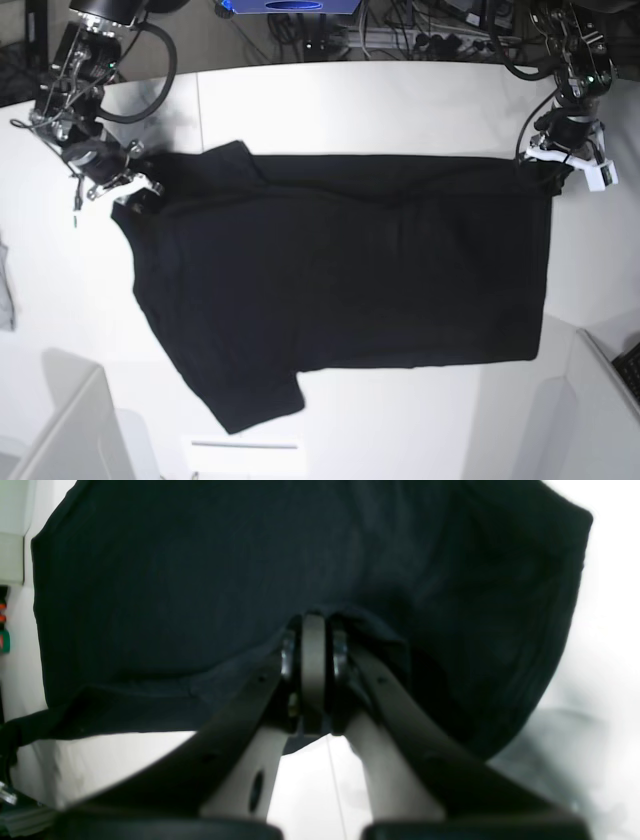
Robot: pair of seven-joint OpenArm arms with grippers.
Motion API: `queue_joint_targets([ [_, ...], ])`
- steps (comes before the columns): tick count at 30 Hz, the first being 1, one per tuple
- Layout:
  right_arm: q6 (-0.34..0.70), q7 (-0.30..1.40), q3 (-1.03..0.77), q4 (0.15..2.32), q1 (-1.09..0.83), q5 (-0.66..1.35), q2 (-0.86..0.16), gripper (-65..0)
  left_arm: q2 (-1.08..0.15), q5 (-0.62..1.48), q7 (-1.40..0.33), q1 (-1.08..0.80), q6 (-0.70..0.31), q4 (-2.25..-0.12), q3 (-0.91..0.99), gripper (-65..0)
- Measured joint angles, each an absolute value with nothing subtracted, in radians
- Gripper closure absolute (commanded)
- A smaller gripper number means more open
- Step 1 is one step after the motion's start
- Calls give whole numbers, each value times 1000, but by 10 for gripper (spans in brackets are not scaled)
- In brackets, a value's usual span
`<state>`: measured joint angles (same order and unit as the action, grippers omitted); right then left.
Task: Fold the T-shirt properly
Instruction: 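Drag the lifted shirt edge toward the robot with both grippers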
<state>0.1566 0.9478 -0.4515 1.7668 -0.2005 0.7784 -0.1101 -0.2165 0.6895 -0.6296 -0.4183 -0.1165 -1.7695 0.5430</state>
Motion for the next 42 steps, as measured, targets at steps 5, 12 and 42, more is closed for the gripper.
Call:
queue_joint_targets([
  [5, 157, 946, -451, 1756, -166, 781, -112, 0, -207, 688, -730, -358, -121, -1756, 621, 0],
  [12, 157, 999, -451, 1700, -90, 778, -115, 0, -212, 689, -757, -318, -120, -1756, 627, 0],
  [42, 157, 1008, -353, 1555, 108, 644, -112, 0, -213, 532, -768, -190, -121, -1673, 623, 0],
])
